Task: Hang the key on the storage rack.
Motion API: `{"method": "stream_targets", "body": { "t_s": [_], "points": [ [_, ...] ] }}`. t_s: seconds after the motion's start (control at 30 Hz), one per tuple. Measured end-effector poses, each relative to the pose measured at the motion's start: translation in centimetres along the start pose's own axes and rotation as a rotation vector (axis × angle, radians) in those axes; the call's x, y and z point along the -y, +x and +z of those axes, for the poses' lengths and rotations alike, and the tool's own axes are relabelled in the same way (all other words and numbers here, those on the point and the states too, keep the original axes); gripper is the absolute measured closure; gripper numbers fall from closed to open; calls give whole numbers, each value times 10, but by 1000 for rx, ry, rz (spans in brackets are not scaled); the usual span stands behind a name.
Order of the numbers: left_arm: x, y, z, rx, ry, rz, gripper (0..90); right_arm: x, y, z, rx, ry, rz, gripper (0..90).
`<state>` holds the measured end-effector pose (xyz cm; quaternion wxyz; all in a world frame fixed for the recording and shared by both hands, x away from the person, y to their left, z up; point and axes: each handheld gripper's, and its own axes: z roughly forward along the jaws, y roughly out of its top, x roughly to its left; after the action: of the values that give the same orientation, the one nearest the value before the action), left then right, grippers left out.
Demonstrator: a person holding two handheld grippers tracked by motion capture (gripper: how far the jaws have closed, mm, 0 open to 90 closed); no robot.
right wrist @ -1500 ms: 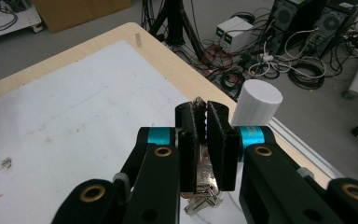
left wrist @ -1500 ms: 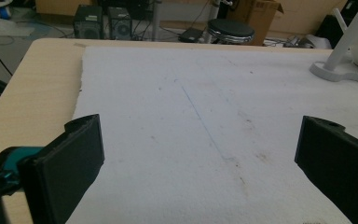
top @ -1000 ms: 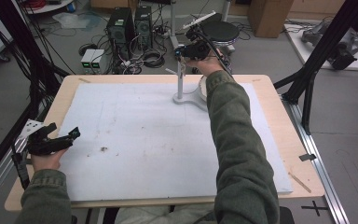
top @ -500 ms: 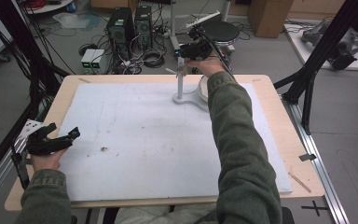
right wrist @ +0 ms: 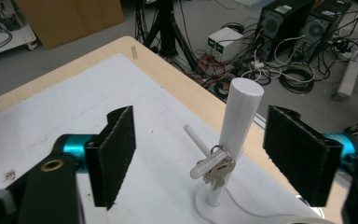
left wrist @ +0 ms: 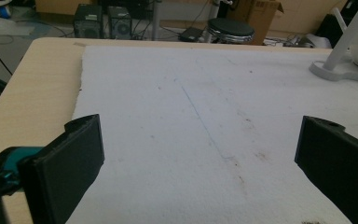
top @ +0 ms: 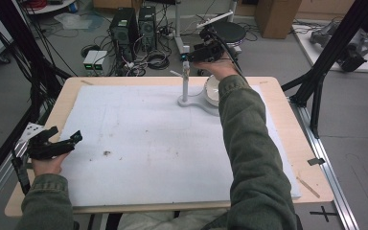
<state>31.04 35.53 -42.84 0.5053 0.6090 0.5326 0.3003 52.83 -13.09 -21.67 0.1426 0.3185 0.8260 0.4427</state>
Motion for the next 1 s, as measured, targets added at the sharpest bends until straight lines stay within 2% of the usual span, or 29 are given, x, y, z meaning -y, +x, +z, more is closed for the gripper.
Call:
{"method": "stream_targets", "body": {
  "t_s": [0.13, 0.2, 0.3, 0.33, 0.47, 0.67, 1.0],
  "points": [
    [0, 0, 0, 1, 2, 3, 17, 6, -2, -2, 17, 3, 14, 189],
    [0, 0, 1, 1, 4, 3, 17, 9, -3, -2, 35, 13, 22, 116],
    [0, 0, 1, 1, 6, 3, 17, 14, -4, -3, 59, 38, 27, 65],
    [0, 0, 1, 0, 6, 4, 17, 15, -4, -4, 73, 38, 21, 17],
    [0, 0, 1, -2, 5, 5, 17, 18, -5, -8, 101, 54, 30, 6],
    [0, 0, 1, 0, 3, 6, 17, 17, -1, -14, 101, 52, 27, 6],
    [0, 0, 1, 4, 2, 3, 18, 15, 15, -19, 118, 75, -9, 6]
  ]
}}
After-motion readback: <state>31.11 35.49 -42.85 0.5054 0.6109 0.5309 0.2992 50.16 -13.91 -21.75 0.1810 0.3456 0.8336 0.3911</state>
